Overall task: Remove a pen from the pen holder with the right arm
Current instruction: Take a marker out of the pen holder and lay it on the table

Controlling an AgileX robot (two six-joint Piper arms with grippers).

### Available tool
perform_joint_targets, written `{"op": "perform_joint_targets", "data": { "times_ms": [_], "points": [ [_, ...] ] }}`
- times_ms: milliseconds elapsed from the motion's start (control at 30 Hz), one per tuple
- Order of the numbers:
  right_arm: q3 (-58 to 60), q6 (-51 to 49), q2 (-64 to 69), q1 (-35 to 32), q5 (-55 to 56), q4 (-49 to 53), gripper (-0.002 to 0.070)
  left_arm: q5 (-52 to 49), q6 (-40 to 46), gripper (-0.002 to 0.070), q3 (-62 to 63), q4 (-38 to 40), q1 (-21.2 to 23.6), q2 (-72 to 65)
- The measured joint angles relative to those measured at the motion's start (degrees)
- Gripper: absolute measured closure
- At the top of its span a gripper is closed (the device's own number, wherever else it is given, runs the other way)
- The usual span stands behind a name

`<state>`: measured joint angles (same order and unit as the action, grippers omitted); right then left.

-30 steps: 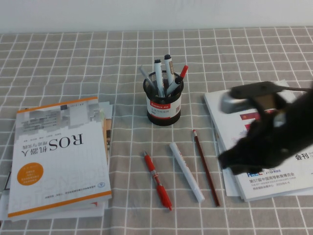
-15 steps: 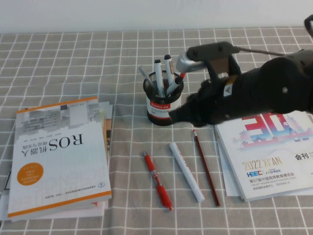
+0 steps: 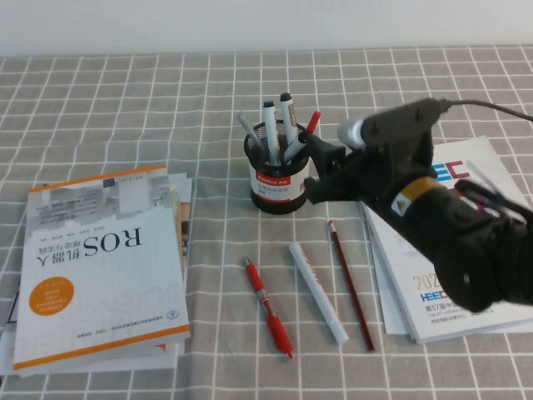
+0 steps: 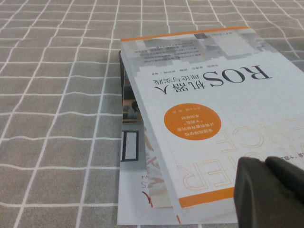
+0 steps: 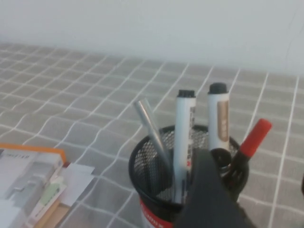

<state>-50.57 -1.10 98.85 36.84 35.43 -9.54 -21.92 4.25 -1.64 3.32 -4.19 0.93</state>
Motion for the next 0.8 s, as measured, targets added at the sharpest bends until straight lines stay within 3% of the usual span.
{"op": "perform_joint_targets", "data": {
  "times_ms": [400, 800],
  "points": [
    [3.44, 0.51, 10.65, 0.00, 24.04, 5.97, 0.0321, 0.00, 0.00, 0.0678, 0.00, 0.00, 0.00, 0.00],
    [2.00, 0.51, 12.79, 0.00, 28.99, 7.53, 0.0321, 0.00, 0.00, 0.0678, 0.00, 0.00, 0.00, 0.00]
  ]
}}
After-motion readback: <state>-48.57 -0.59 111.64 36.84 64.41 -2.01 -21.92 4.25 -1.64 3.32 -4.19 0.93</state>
